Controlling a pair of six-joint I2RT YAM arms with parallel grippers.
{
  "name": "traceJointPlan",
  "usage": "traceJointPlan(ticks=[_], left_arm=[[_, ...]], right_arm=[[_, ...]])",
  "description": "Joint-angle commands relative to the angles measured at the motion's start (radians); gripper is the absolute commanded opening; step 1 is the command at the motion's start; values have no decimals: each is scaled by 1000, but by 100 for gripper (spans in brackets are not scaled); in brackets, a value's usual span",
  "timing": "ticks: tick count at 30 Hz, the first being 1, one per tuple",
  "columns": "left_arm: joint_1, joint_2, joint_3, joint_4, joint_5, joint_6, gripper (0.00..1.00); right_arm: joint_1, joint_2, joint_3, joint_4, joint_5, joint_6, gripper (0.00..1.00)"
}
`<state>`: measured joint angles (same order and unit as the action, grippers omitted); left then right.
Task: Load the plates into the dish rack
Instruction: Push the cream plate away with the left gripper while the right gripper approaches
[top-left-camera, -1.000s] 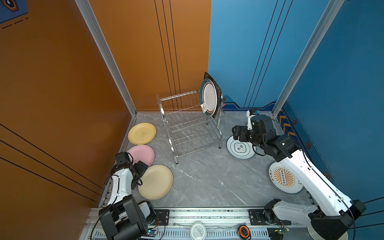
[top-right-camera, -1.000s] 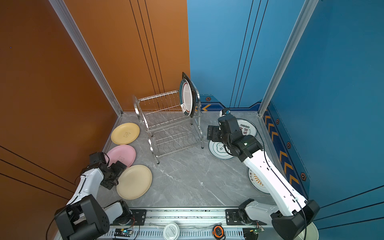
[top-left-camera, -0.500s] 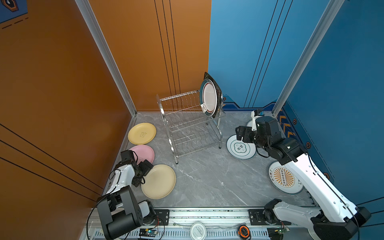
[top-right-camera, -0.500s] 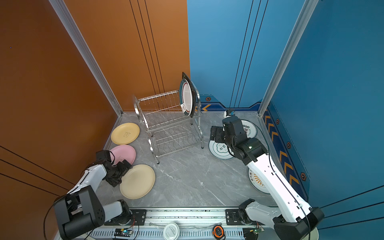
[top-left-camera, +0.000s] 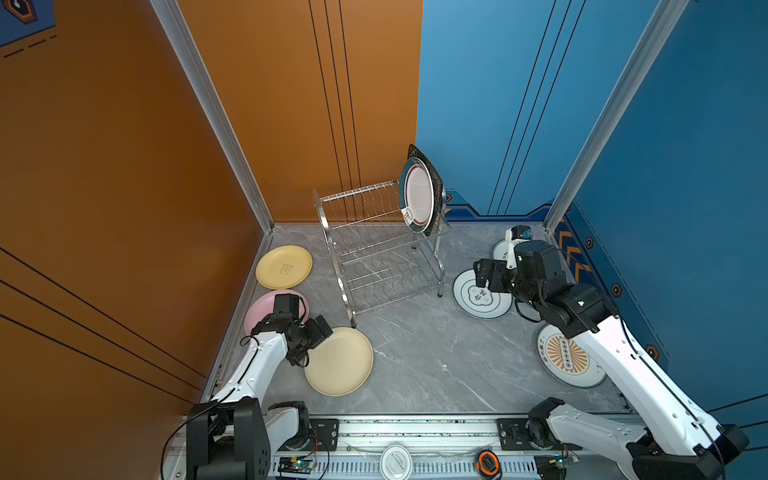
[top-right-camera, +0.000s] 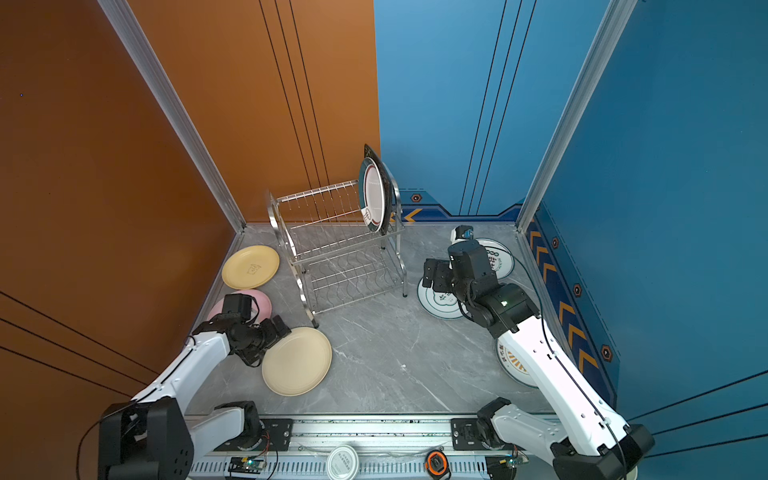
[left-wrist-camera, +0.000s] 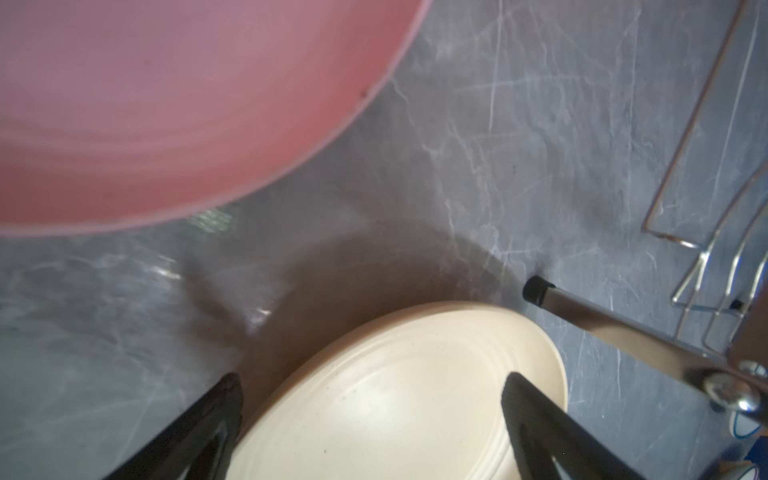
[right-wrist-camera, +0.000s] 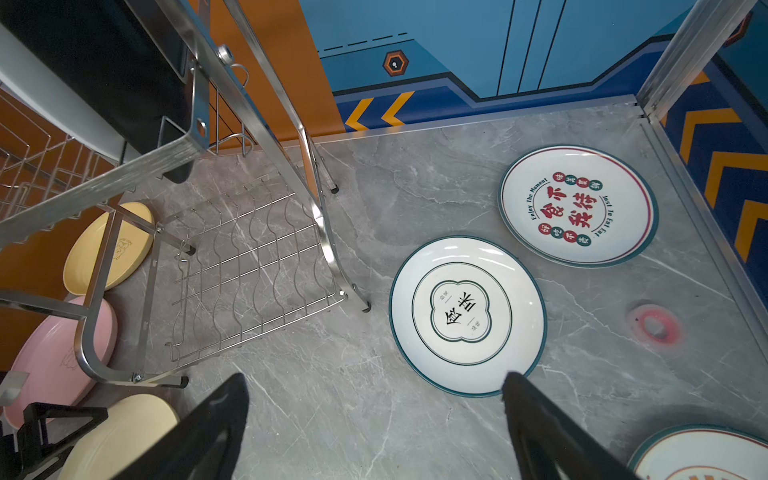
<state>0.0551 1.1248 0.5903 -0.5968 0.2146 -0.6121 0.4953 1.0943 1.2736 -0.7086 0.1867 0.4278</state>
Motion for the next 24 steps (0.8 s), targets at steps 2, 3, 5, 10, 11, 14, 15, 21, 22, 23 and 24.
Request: traceJointPlan(ticks=[2, 3, 5, 10, 11, 14, 15, 21, 22, 23, 24], left_arm=[[-89, -34, -38, -43, 0, -86, 98], [-120, -43, -44, -43, -4, -106, 98], [-175, -58, -55, -43, -11, -145, 98], [-327, -88, -75, -24, -26, -261, 98], [-358, -88, -78, -10, -23, -281, 98], [-435, -78, -78, 31, -8, -323, 98], [-455, -73, -74, 37, -6, -326, 98], [-520, -61, -57, 6, -19, -289, 98], [-518, -77, -59, -22, -41, -282, 99], [-516, -92, -62, -37, -57, -277, 99], [-510, -107, -71, -48, -69, -276, 99]], right_arm=[[-4, -31, -22, -22, 18, 20, 96], [-4, -34, -25, -23, 17, 22, 97], [-4, -40, -32, -26, 14, 24, 97], [-4, -58, -51, -37, 6, 30, 98], [-4, -62, -54, -38, 5, 30, 98], [-4, -66, -66, -40, -5, 32, 98], [-4, -67, -70, -40, -8, 35, 99], [0, -80, -95, -40, -24, 46, 100], [-1, -86, -100, -40, -29, 50, 100], [2, -92, -107, -42, -32, 53, 100], [2, -102, -114, -46, -33, 58, 100]])
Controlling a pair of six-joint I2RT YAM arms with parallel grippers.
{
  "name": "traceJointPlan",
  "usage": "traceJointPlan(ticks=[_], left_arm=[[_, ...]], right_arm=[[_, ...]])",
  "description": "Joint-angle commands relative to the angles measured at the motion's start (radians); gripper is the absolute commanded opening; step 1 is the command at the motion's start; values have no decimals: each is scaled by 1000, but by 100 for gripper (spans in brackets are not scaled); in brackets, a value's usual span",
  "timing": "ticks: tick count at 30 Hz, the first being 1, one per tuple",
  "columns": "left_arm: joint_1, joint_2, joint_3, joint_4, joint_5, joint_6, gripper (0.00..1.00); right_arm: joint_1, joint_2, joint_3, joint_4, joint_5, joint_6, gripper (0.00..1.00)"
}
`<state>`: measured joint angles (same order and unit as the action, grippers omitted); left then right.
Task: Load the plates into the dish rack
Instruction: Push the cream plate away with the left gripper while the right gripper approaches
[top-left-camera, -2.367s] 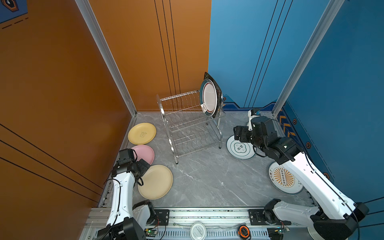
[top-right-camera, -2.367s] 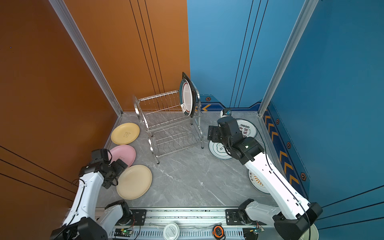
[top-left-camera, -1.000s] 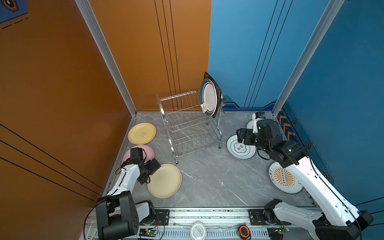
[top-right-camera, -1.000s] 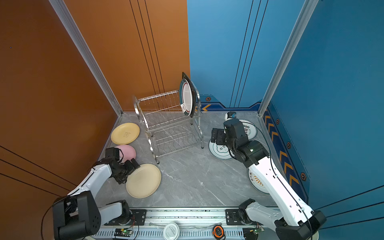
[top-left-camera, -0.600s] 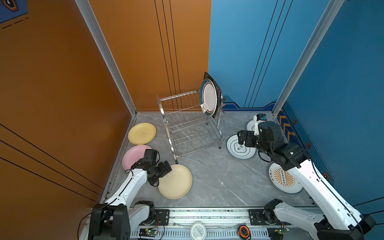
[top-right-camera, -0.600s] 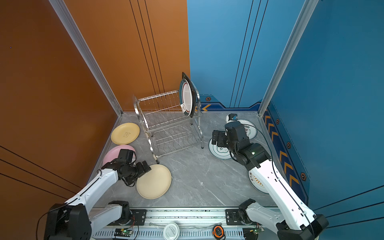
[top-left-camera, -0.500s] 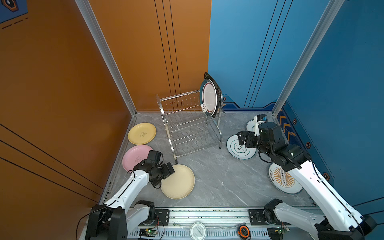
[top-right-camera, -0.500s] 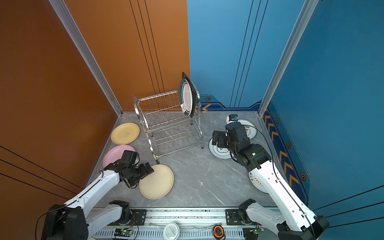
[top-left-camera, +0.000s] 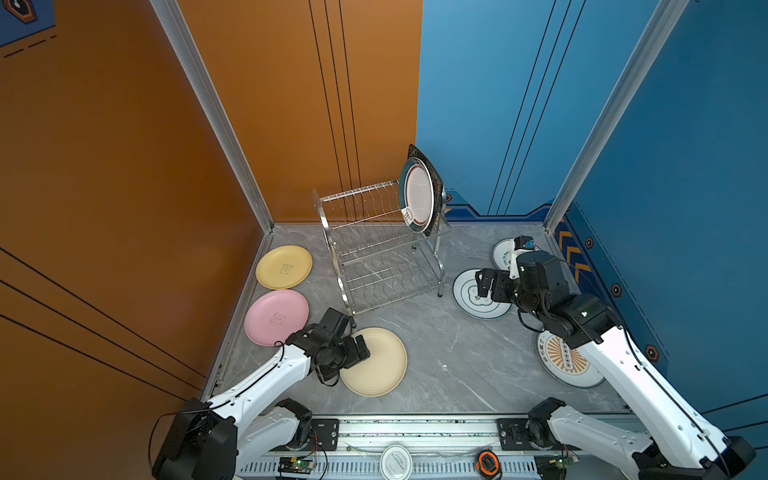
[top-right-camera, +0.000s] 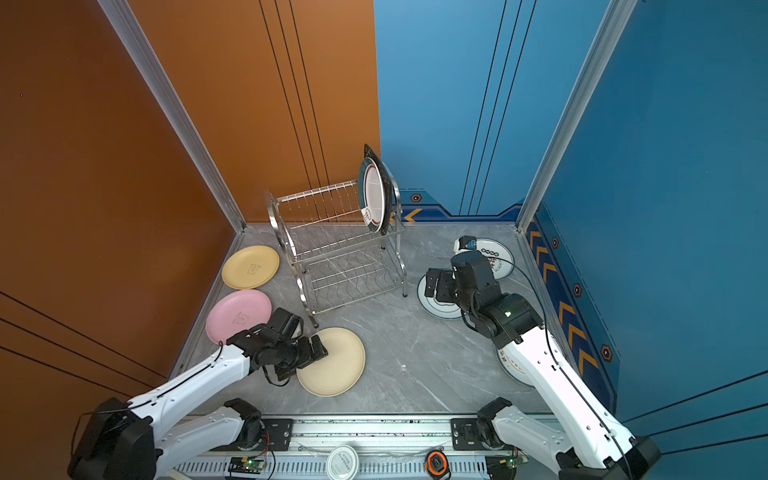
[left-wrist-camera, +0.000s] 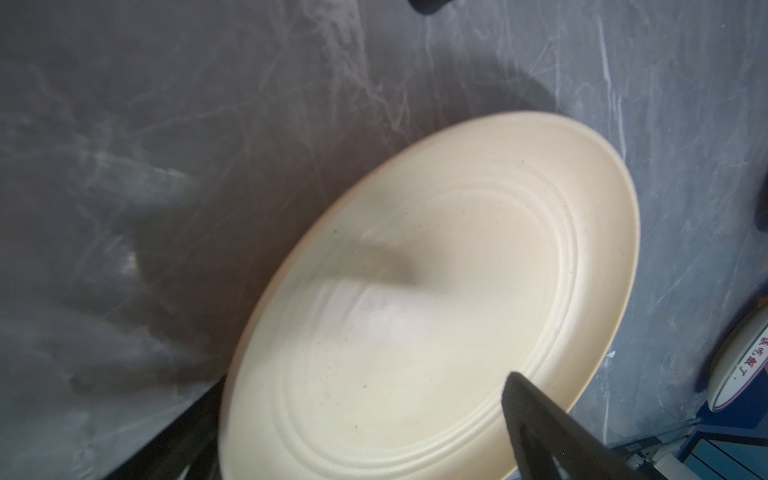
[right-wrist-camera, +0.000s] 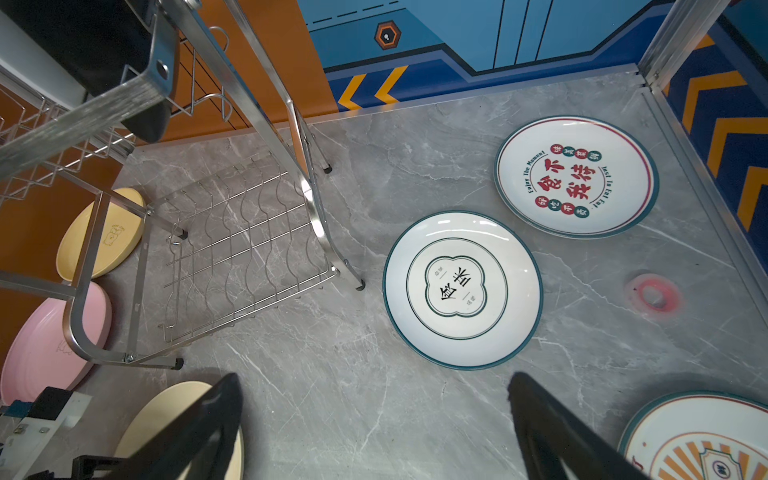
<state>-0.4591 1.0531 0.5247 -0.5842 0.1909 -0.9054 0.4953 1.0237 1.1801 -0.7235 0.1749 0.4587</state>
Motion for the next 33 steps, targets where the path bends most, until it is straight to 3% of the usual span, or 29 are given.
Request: traceJointPlan(ticks=[1, 10, 20, 33], left_arm=[[9, -47, -14, -65, -53, 16, 100], [30, -17, -17, -66, -60, 77, 93], [37, 9, -16, -45, -45, 151, 88], [22, 18, -39, -46, -68, 142, 41]], right_arm=[[2, -45, -36, -33, -25, 34, 100], [17, -128, -196, -34, -147, 187, 100], [37, -166, -293, -20, -201, 256, 100], [70, -168, -337, 7, -196, 294, 100]])
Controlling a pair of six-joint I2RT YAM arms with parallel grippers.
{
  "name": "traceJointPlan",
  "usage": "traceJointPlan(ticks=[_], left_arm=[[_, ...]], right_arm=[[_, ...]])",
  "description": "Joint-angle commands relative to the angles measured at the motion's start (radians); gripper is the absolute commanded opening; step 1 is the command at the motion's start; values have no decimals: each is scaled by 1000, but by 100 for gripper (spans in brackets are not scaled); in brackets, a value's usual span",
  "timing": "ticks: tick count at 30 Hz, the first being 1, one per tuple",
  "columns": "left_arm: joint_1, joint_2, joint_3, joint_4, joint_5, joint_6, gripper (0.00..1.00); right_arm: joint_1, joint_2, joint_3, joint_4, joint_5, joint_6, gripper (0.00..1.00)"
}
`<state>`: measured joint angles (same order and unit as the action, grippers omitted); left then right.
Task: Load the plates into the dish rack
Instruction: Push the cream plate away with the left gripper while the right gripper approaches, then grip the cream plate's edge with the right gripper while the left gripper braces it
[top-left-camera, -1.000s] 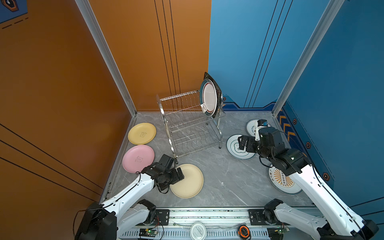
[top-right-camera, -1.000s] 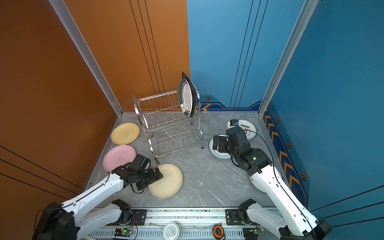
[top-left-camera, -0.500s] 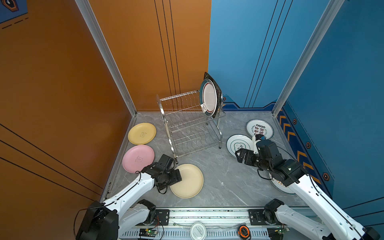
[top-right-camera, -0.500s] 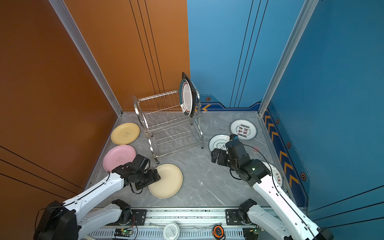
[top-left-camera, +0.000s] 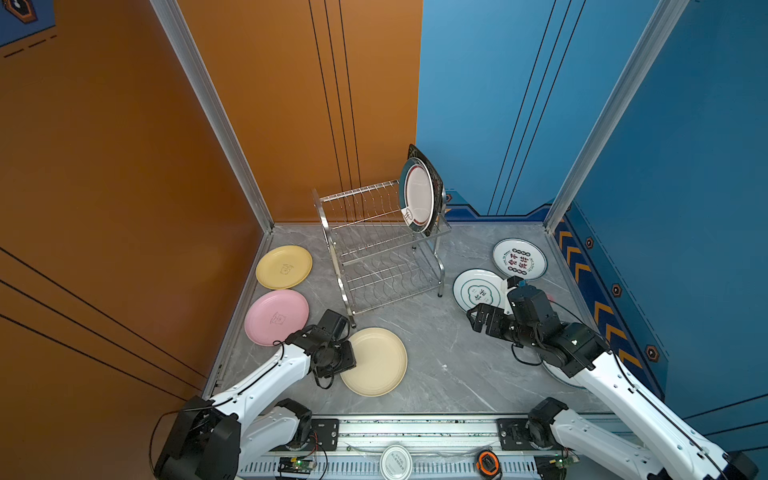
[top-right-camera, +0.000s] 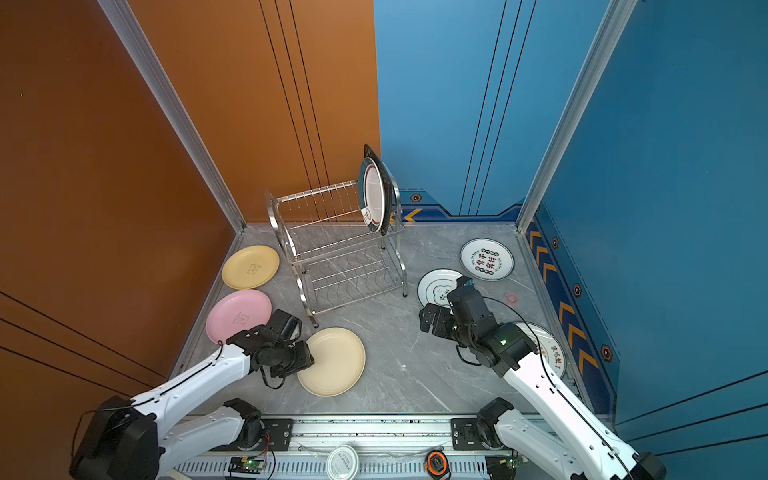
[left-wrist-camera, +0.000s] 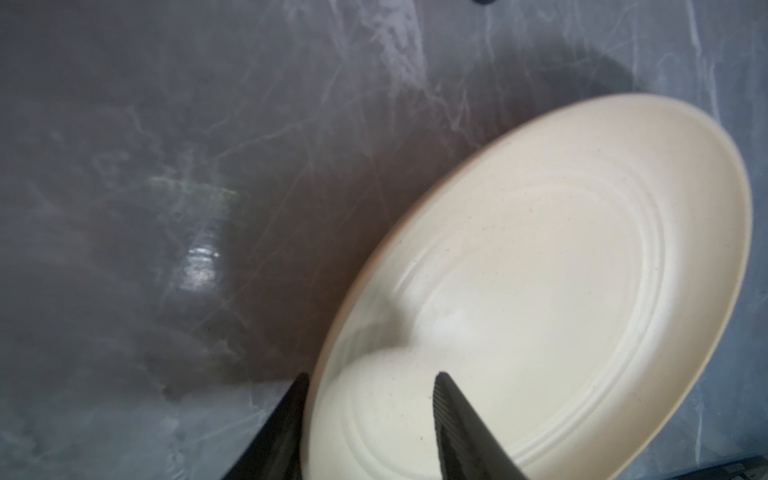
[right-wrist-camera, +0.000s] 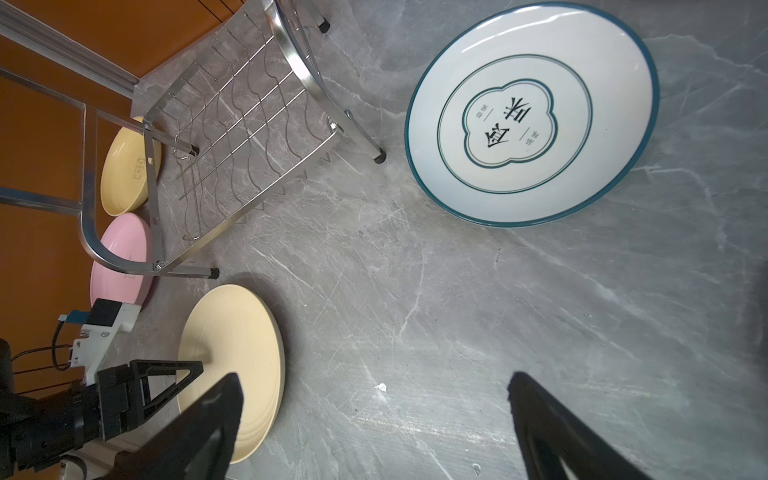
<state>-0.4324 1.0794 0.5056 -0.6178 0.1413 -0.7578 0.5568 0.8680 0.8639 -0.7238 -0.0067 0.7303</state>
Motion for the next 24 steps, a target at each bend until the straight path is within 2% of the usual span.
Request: traceJointPlan(ticks=[1, 16, 24], left_arm=[[-6, -10, -21, -13, -19, -4, 38], [-57, 7, -7, -13, 6, 34, 0], [-119, -47, 31, -13, 36, 27, 0]], right_arm=[[10, -12, -25, 10, -19, 24, 100], [13, 1, -63, 37, -60, 23, 100], [21, 35, -81, 82, -164, 14, 100]])
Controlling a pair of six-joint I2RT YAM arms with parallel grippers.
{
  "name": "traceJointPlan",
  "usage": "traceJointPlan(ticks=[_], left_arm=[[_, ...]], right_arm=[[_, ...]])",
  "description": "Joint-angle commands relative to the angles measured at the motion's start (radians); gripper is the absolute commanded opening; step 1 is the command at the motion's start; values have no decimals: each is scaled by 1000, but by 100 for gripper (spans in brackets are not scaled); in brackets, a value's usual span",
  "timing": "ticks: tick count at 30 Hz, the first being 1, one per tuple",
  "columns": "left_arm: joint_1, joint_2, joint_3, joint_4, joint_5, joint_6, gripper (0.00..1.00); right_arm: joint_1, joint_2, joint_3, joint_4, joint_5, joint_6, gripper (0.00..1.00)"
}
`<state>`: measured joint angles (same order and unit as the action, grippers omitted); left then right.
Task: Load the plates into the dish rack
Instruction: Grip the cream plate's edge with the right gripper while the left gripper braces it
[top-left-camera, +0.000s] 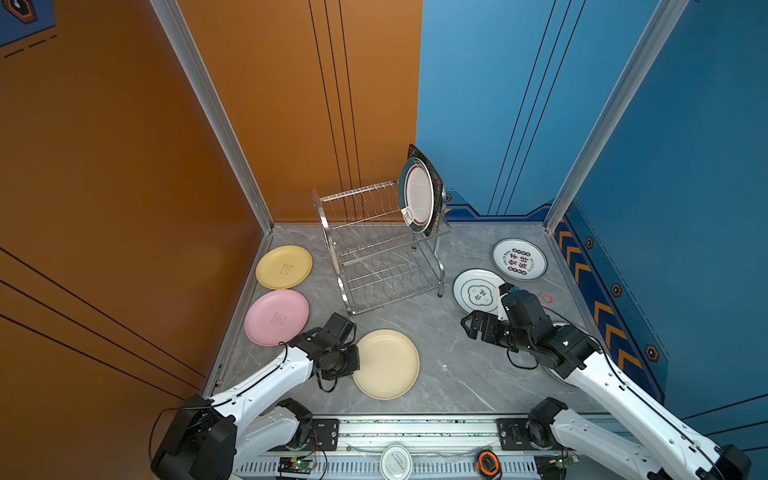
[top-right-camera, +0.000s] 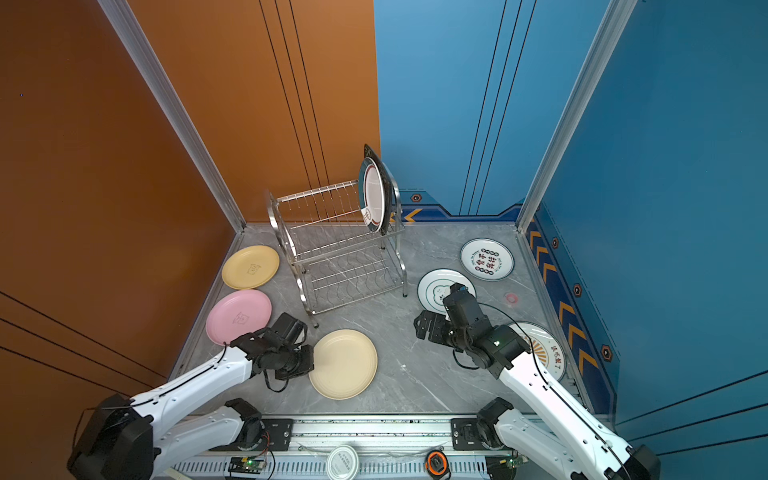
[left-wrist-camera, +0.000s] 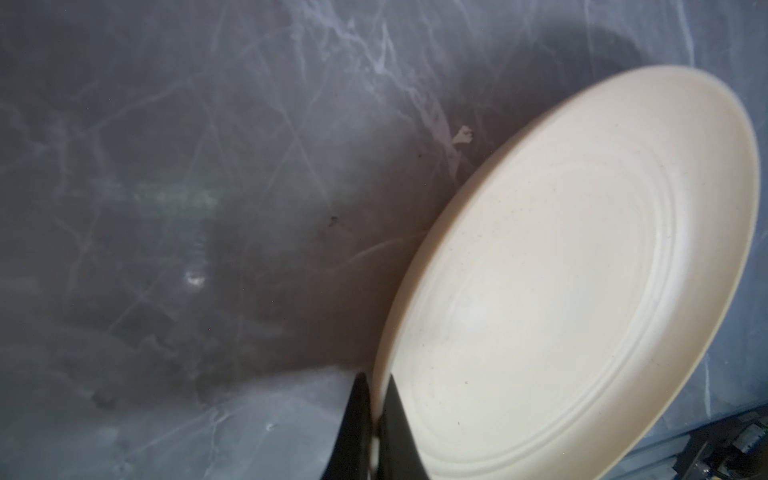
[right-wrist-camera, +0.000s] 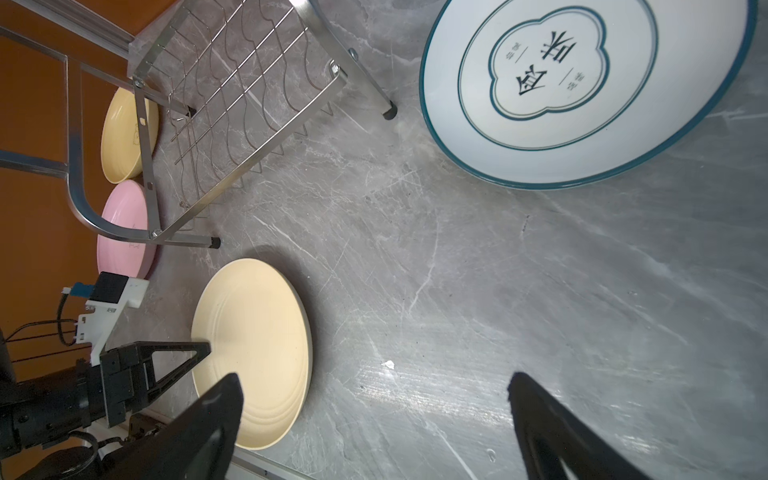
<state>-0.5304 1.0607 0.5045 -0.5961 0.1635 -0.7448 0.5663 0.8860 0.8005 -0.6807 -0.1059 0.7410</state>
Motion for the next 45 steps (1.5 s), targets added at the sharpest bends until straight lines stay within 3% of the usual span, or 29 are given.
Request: traceJointPlan(ticks=[1, 18, 27, 43, 45], left_arm=[[-27, -42, 44, -34, 18, 12, 0], [-52, -117, 247, -34, 159, 38, 0], [-53, -108, 276, -34, 203, 47, 0], [-54, -58, 299, -35, 223, 57, 0], [-52, -49, 305, -36, 231, 56, 14]], right_arm=[[14, 28, -18, 49, -83, 2, 100], [120, 272, 14, 325, -367, -24, 97], [119, 306, 6, 460, -479, 9, 69], [107, 283, -26, 499, -555, 29, 18], [99, 273, -27, 492, -553, 35, 13]])
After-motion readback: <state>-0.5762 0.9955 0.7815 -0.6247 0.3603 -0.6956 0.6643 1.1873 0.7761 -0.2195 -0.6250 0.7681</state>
